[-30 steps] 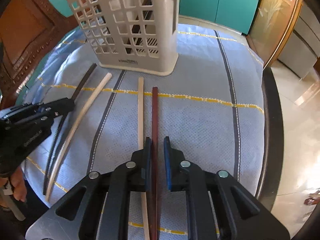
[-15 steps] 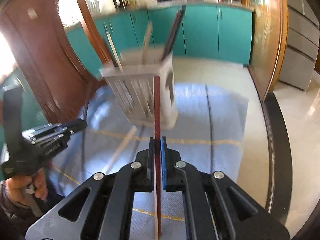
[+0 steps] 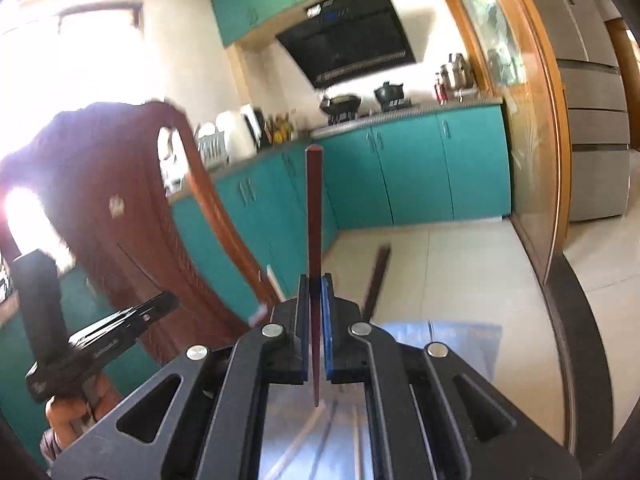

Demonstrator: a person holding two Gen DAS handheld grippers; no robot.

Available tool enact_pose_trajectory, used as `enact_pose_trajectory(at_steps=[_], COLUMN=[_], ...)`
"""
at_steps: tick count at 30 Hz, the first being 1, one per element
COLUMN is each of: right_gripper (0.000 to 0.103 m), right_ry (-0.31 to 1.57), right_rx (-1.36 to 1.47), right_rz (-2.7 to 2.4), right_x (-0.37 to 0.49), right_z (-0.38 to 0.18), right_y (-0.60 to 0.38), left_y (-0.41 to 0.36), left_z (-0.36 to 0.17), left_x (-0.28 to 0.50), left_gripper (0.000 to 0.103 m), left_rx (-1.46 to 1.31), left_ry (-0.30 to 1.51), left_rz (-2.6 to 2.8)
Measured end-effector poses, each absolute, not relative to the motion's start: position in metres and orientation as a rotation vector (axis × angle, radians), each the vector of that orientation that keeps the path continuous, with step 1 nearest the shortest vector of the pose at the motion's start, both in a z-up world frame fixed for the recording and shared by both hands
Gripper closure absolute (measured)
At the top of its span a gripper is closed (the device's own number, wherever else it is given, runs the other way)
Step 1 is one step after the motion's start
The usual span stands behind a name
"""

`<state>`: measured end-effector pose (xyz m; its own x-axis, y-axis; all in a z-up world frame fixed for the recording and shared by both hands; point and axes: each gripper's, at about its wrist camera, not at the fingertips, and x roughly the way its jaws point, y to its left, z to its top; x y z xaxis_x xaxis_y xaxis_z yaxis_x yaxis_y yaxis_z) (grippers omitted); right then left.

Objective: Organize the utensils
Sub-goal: 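Lift both held chopsticks and carry them above the white basket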

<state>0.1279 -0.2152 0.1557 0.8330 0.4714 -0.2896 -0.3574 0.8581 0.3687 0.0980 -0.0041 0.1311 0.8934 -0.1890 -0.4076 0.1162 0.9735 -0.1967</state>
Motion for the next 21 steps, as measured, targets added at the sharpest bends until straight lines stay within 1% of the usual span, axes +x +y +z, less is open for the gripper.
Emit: enact_pose_trajectory(at_steps=[3,4,5,8,17,21], right_gripper=[0.097,0.097,0.097,0.097,0.097,0.097], right_ry=[0.328,0.320,0.313,0.310,0.438,0.480], right_rx=[0.385,0.403,0.425,0.426,0.250,0.226], right_rz=[0.407,0.396,0.385,0.350,0.268,0.256], right_x=[0.144,0.150,0.157,0.174,0.203,0.206], right_z=[0.156,0.155,0.153,0.145,0.088,0.072], right_y=[-0.220,-0.221,-0.221,-0.217,-0.181,-0.177], left_y=[0.001,0.005,0.007,0.006,0.013,0.024], left_z=[0.155,0.162,0.166,0.164,0.124,0.125], left_x=[0.109,0.109,0.111,0.122,0.180,0.183], left_gripper=[0.096,0.096,0.096,0.096,0.096,0.096], left_rx=[-0.209,-0.244,-0.274,-0.293,-0.335,-0.401], left_ry=[0.347,0.288,0.238,0.188,0.254,0.247], left_rz=[-0.165,-0.175,-0.178,-0.138,-0.031,-0.051])
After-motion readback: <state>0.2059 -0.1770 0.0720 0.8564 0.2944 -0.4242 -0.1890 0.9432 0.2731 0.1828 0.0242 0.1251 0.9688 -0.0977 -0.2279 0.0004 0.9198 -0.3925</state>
